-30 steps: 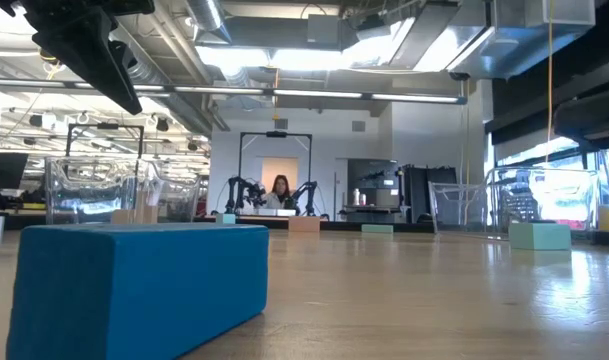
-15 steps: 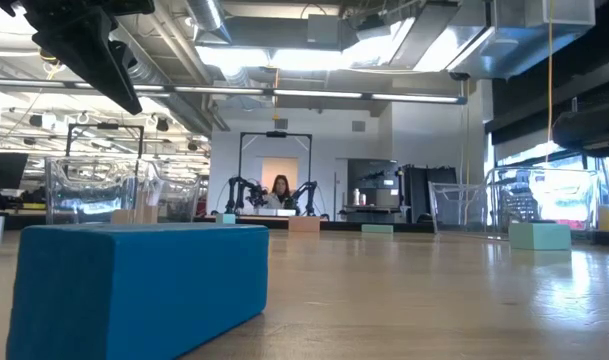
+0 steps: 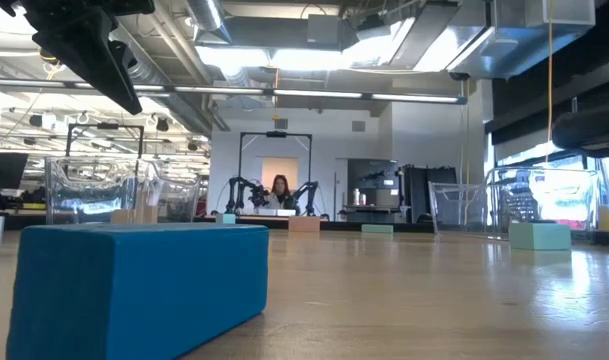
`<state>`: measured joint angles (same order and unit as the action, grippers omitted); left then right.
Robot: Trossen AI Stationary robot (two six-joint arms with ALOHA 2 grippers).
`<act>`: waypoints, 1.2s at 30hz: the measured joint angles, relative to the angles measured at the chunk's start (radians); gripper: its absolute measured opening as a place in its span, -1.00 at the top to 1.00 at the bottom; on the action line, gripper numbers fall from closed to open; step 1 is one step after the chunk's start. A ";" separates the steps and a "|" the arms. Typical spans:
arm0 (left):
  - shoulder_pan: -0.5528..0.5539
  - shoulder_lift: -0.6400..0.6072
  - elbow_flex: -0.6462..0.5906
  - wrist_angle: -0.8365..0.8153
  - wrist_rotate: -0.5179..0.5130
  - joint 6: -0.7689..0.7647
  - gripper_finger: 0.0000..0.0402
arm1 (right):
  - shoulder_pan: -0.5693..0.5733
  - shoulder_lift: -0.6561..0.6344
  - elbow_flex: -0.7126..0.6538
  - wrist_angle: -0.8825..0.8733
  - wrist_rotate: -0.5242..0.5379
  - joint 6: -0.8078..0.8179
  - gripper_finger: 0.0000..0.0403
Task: Sort & place blocks by color
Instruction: Put the bottom right blue block into the top right transparent bin
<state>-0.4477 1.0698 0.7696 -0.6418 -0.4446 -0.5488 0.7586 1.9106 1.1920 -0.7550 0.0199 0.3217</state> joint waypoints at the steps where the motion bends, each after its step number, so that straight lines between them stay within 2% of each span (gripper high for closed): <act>1: 0.000 0.000 0.000 0.000 0.000 0.000 0.26 | 0.000 0.000 0.001 -0.004 0.006 0.008 0.34; 15: 0.000 0.000 0.000 0.000 0.000 0.001 0.26 | -0.024 0.001 0.142 -0.037 0.093 0.010 0.34; 20: 0.000 0.000 0.000 0.000 0.000 0.000 0.26 | -0.045 0.001 0.233 -0.125 0.208 0.027 0.34; 24: 0.000 0.000 0.000 0.000 0.000 0.000 0.26 | -0.078 0.001 0.315 -0.280 0.292 0.150 0.34; 28: 0.000 0.000 0.000 0.000 0.000 0.000 0.26 | -0.130 0.001 0.386 -0.476 0.305 0.319 0.34; 36: 0.000 0.000 0.000 0.000 -0.034 0.039 0.26 | -0.242 0.000 0.452 -0.753 0.434 0.553 0.34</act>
<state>-0.4477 1.0698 0.7696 -0.6415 -0.4785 -0.5095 0.5162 1.9110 1.6444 -1.5076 0.4537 0.8743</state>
